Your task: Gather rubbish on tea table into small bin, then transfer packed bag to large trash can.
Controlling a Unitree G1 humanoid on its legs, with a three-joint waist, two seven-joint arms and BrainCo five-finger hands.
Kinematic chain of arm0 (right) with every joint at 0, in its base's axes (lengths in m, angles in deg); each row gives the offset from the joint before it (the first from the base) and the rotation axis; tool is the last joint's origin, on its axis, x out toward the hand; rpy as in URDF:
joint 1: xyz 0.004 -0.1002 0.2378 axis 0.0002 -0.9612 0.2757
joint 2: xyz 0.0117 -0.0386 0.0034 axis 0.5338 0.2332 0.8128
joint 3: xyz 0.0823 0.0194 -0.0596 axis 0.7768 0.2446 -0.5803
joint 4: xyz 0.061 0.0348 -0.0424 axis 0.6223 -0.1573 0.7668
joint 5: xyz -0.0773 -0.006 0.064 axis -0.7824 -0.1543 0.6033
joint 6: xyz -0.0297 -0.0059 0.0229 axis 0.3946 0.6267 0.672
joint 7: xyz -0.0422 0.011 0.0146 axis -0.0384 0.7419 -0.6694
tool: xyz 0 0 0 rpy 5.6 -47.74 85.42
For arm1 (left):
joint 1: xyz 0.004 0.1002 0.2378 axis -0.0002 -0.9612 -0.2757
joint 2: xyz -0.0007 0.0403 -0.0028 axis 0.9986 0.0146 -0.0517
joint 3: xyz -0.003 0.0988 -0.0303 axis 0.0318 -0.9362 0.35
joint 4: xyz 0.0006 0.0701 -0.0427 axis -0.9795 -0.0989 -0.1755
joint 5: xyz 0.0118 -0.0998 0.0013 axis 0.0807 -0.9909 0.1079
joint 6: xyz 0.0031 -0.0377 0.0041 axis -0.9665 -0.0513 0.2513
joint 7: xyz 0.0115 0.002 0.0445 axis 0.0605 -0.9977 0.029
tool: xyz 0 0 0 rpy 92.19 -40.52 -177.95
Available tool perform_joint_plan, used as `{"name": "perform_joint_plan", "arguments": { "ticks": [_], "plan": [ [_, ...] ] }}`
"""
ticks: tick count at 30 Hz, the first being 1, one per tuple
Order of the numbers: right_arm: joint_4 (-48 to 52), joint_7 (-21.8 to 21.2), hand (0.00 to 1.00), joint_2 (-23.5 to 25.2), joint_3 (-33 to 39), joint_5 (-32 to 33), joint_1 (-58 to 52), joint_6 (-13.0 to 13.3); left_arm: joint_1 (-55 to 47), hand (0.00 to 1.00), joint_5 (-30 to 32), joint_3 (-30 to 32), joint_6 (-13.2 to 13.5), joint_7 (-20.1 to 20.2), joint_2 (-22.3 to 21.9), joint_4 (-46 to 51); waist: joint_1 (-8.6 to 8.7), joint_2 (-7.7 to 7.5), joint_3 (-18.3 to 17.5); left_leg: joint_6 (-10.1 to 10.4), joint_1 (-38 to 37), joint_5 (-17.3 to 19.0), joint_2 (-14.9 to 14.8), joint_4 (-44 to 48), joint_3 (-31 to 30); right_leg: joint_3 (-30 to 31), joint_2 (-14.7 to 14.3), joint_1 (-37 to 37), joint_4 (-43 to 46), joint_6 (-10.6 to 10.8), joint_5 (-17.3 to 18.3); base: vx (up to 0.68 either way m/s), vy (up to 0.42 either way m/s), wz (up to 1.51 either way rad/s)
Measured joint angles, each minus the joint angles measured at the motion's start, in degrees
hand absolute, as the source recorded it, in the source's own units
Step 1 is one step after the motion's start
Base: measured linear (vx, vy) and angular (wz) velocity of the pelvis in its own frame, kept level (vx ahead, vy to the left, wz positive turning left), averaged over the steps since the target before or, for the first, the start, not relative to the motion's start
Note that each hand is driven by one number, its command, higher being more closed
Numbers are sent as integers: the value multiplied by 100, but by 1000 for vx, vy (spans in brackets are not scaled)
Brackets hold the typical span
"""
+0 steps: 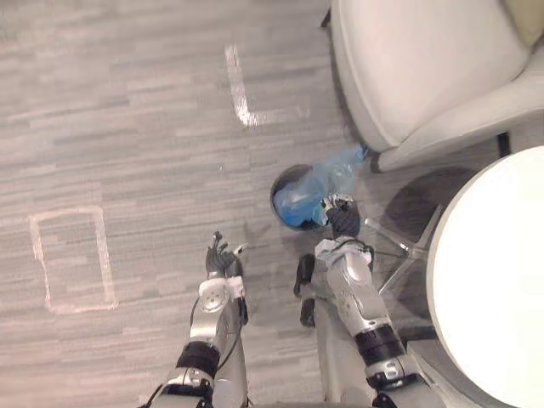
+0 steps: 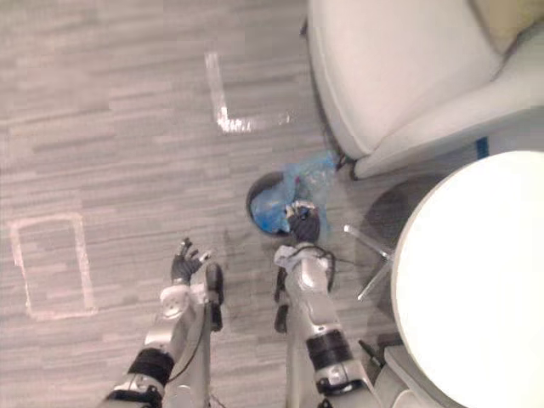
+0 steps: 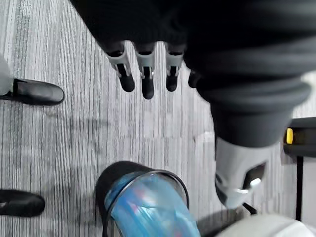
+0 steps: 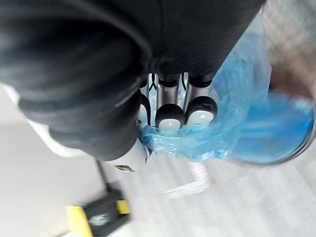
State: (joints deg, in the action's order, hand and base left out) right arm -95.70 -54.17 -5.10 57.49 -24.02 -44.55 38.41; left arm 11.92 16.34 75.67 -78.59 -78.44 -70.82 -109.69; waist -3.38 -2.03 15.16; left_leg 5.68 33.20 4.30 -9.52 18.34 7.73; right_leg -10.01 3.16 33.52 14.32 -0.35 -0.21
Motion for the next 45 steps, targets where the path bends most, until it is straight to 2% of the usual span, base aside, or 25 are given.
{"name": "perform_joint_plan", "arguments": {
  "ticks": [2, 7, 12, 16, 22, 26, 31, 39, 45],
  "plan": [
    [183, -150, 100, 10, -119, 281, -345, 0, -247, 0, 4, -77, -19, 37, 2, -7, -11, -28, -208, 2, -366, -2, 13, -235, 94, 58, -32, -345, -270, 37, -51, 99, 4, -10],
    [508, -475, 100, -7, -189, 319, -709, 78, -547, 0, 106, -157, -99, 122, 51, -516, 29, -40, -647, 19, -1112, -76, 143, -834, 127, 218, -74, -1103, -1056, 122, -320, 100, 8, -13],
    [490, -809, 100, -59, -207, 546, -742, 131, -728, 0, 176, -205, -119, 163, 156, -731, 75, -87, -922, 39, -1669, -123, 284, -1215, 123, 295, -98, -1718, -1600, 188, -501, 68, 9, -3],
    [269, -1020, 100, -134, -211, 621, -793, 120, -819, 0, 177, -357, -100, 248, 378, -347, 94, -99, -1018, 25, -1980, -166, 362, -1422, 131, 393, -65, -1979, -1796, 229, -605, 9, 6, -9],
    [243, -1139, 100, -289, -231, 702, -934, 63, -974, 0, 214, -561, -69, 350, 571, 456, 156, -114, -1155, -36, -2230, -222, 465, -1633, 131, 505, 13, -2161, -1936, 290, -712, -31, 15, -6],
    [247, -1320, 100, -466, -320, 712, -932, 45, -1134, 0, 517, -898, -7, 367, 724, 1249, 162, -120, -1213, -100, -2337, -271, 498, -1827, 127, 568, 68, -2153, -1936, 315, -729, -26, 5, -3],
    [432, -1619, 100, -685, -523, 816, -923, 30, -1105, 0, 804, -1088, 230, 499, 1004, 2121, 204, -118, -1324, -69, -2342, -303, 508, -1833, 116, 566, 75, -2155, -1936, 319, -739, 0, 0, 0],
    [1041, -2131, 100, -951, -979, 1219, -894, -74, -870, 0, 838, -1559, 402, 867, 1374, 2404, 337, -126, -1469, -78, -2532, -314, 524, -1852, 106, 639, 78, -2307, -1939, 319, -740, 7, -3, -2],
    [1143, -2431, 100, -975, -1451, 1679, -753, -188, -605, 0, 1053, -2101, 410, 1243, 1539, 2394, 417, -136, -1565, -76, -2543, -322, 518, -1932, 246, 836, 61, -2194, -1941, 311, -800, -38, -8, -13]
  ]
}}
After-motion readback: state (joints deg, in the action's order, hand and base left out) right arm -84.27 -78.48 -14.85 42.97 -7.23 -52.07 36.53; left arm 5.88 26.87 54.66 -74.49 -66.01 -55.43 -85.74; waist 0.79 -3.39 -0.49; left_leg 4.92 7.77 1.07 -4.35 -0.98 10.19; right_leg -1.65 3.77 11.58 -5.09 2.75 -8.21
